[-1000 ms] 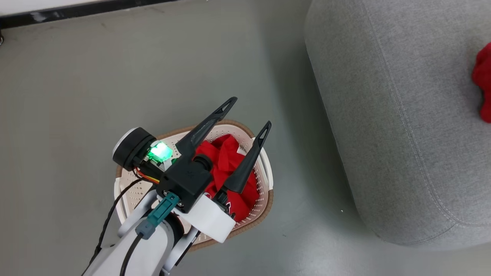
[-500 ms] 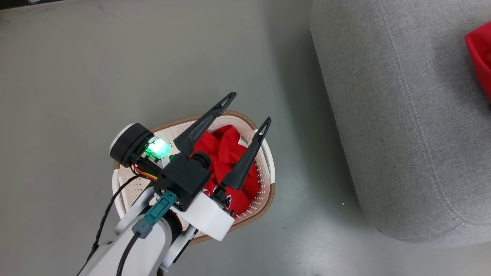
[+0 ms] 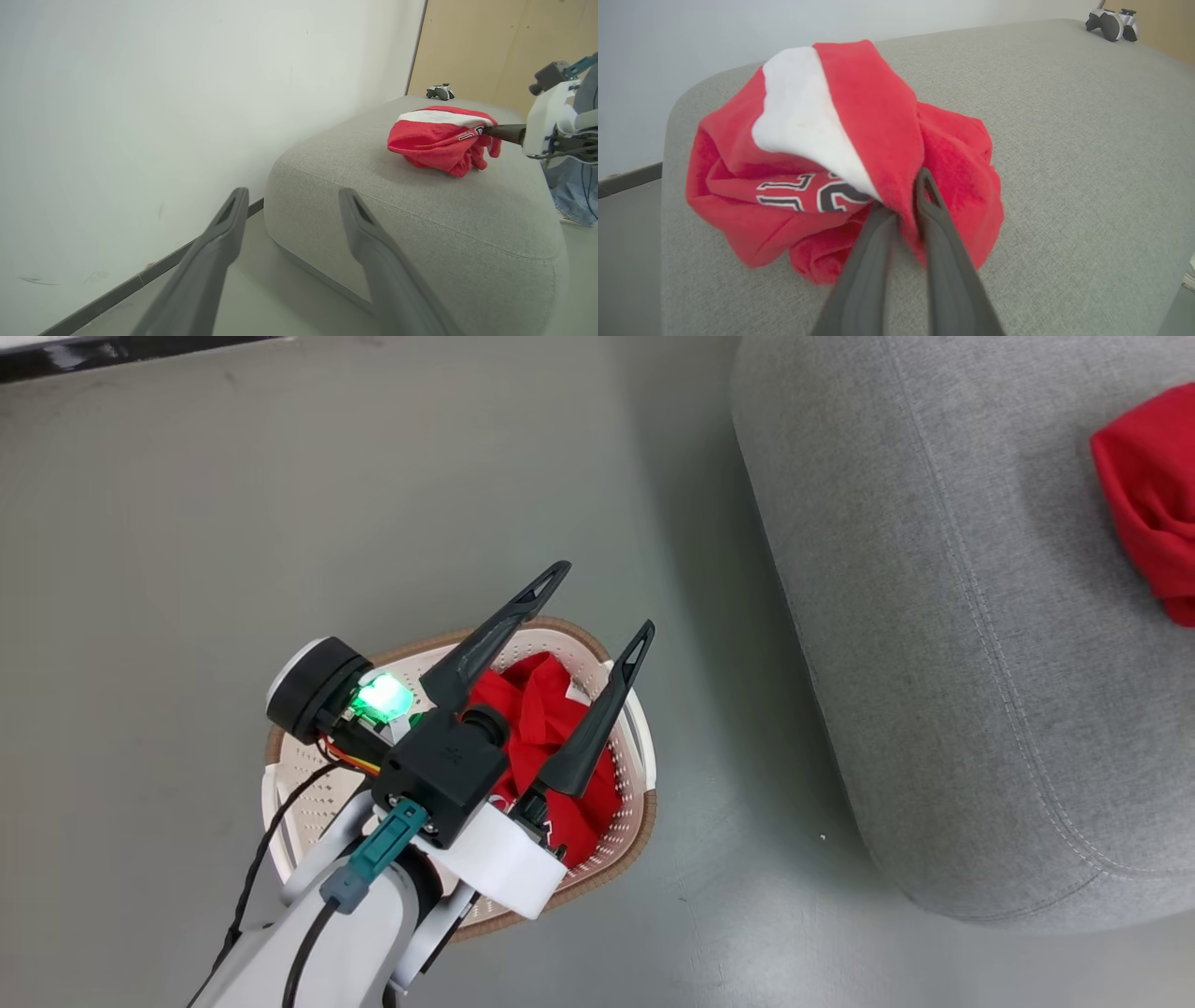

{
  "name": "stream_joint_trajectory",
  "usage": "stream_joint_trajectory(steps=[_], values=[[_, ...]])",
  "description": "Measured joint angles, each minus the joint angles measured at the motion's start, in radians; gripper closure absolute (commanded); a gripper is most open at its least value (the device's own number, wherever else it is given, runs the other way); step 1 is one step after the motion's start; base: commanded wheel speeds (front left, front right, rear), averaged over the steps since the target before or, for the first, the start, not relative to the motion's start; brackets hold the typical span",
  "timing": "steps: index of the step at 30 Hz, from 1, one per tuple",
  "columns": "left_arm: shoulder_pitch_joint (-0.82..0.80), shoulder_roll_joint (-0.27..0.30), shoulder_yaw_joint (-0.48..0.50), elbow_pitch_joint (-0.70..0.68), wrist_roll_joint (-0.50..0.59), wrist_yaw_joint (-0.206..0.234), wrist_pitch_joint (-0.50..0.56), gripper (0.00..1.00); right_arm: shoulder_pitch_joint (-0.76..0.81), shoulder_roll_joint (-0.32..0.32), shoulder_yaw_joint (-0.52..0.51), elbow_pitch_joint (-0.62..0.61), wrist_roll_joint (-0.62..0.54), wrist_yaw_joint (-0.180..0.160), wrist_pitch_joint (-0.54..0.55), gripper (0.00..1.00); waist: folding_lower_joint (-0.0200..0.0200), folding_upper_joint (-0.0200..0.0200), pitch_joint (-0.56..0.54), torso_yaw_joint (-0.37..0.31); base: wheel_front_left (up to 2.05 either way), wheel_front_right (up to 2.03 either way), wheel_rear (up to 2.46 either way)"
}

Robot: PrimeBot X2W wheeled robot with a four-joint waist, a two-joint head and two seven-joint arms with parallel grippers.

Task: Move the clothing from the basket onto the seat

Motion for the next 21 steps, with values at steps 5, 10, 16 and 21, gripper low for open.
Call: stream_joint_trajectory(steps=[5,10,16,21], values=[[0.0,-0.002,0.002,0.018,-0.002,0.0,-0.002,0.0,0.005,0.015,0.005,-0.056,-0.026,0.0,-0.001,0.0,0.0,0.0,-0.012,-0.011,0.0,0.0,0.0],[0.001,-0.002,0.004,0.032,-0.006,0.001,-0.01,0.0,0.032,0.035,0.011,-0.095,-0.044,0.0,-0.002,0.0,0.0,0.0,-0.024,-0.02,0.0,0.0,0.0],[0.005,-0.001,0.019,0.053,-0.014,0.006,-0.02,0.0,0.077,0.056,0.012,-0.152,-0.062,0.0,-0.002,0.0,0.0,0.0,-0.043,-0.032,0.0,0.0,0.0],[0.014,-0.001,0.036,0.07,-0.022,0.011,-0.034,0.0,0.11,0.062,0.009,-0.22,-0.07,0.0,-0.002,0.0,0.0,0.0,-0.06,-0.037,0.0,0.0,0.0]])
